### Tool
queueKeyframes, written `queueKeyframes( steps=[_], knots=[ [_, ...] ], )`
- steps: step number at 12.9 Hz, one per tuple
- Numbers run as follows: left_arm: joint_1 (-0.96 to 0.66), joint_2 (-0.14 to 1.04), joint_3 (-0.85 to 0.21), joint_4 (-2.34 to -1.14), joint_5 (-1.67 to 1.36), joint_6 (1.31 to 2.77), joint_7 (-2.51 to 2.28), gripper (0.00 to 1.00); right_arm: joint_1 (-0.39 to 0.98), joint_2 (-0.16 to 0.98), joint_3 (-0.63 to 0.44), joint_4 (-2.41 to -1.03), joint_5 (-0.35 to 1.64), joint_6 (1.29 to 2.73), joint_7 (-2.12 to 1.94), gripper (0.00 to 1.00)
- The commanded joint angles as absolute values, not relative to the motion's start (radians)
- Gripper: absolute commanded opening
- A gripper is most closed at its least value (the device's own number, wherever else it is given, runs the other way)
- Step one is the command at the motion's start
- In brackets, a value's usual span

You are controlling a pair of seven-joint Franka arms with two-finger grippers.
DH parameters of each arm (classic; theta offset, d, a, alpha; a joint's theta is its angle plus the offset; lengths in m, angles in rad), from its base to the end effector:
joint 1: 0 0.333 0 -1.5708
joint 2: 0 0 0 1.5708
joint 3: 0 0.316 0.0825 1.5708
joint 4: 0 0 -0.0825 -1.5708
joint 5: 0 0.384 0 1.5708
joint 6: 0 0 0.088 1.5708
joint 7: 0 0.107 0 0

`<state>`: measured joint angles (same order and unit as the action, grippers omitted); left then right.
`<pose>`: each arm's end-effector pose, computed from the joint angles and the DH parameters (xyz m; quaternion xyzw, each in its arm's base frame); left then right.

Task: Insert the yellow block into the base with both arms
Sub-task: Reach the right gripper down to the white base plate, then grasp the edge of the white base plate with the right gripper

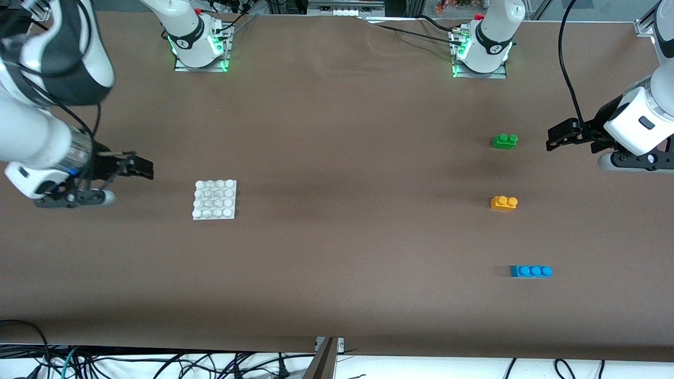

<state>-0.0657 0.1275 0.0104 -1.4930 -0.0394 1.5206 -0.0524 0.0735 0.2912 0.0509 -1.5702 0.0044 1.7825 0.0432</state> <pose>0.5854 -0.0372 0.5841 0.9986 -0.0015 -0.0509 0.0163 0.6359 0.0765 0.4676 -0.9984 -0.0392 0.0399 0.0062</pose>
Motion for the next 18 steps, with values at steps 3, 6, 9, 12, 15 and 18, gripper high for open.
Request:
queueKeyframes(
  steps=[3, 6, 9, 12, 15, 18],
  knots=[
    [-0.066, 0.141, 0.011, -1.463, -0.051, 1.506, -0.048, 1.0, 0.084, 0.259, 0.054, -1.931, 0.012, 2.209, 0.067, 0.99],
    [-0.066, 0.141, 0.011, -1.463, -0.052, 1.506, -0.048, 1.0, 0.084, 0.309, 0.054, -2.156, 0.012, 2.602, 0.077, 0.99],
    [-0.066, 0.141, 0.011, -1.463, -0.052, 1.508, -0.048, 1.0, 0.084, 0.402, 0.054, -2.184, 0.014, 2.742, 0.078, 0.99],
    [-0.066, 0.141, 0.011, -1.463, -0.052, 1.506, -0.048, 1.0, 0.084, 0.428, 0.054, -2.212, 0.015, 2.81, 0.087, 0.99],
    [-0.066, 0.141, 0.011, -1.463, -0.052, 1.506, -0.048, 1.0, 0.106, 0.434, 0.057, -2.21, 0.015, 2.812, 0.107, 0.99],
    [-0.066, 0.141, 0.011, -1.463, -0.052, 1.506, -0.048, 1.0, 0.107, 0.445, 0.057, -2.21, 0.015, 2.813, 0.11, 0.99]
  ],
)
